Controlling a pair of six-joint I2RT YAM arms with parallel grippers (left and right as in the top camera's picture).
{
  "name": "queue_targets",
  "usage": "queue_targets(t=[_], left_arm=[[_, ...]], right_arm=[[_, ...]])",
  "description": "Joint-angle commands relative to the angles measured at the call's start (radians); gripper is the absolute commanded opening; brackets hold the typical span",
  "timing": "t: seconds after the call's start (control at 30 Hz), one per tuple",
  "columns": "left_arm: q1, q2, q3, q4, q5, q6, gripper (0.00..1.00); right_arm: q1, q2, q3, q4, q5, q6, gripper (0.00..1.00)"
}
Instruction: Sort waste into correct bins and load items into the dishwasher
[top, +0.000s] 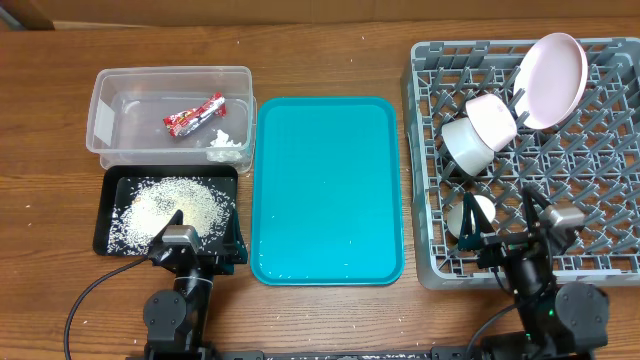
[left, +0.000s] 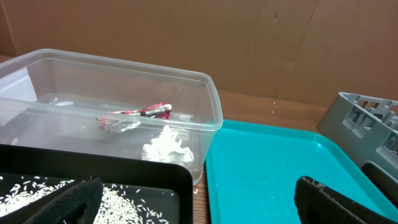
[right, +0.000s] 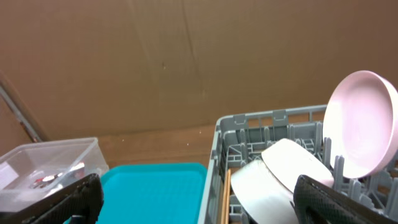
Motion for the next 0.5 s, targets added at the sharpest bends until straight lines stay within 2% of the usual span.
queue_targets(t=[0.0, 0.13, 0.33, 0.47], left_arm=[[0.006, -0.005, -0.003, 0.0, 0.007, -0.009, 1.0], [0.006, -0.005, -0.003, 0.0, 0.006, -0.009, 1.0], [0.006, -0.005, -0.003, 0.0, 0.007, -0.009, 1.0], [0.006, -0.005, -0.003, 0.0, 0.006, -0.009, 1.0]], right_arm=[[-0.016, -0.078, -0.096, 0.063, -0.002, -0.006, 1.0], [-0.028, -0.161, -0.213, 0.164, -0.001, -0.006, 1.0], [-0.032, -0.163, -0.364, 0.414, -0.002, -0.006, 1.0], [-0.032, -0.163, -0.371, 0.409, 0.0, -0.006, 1.0]])
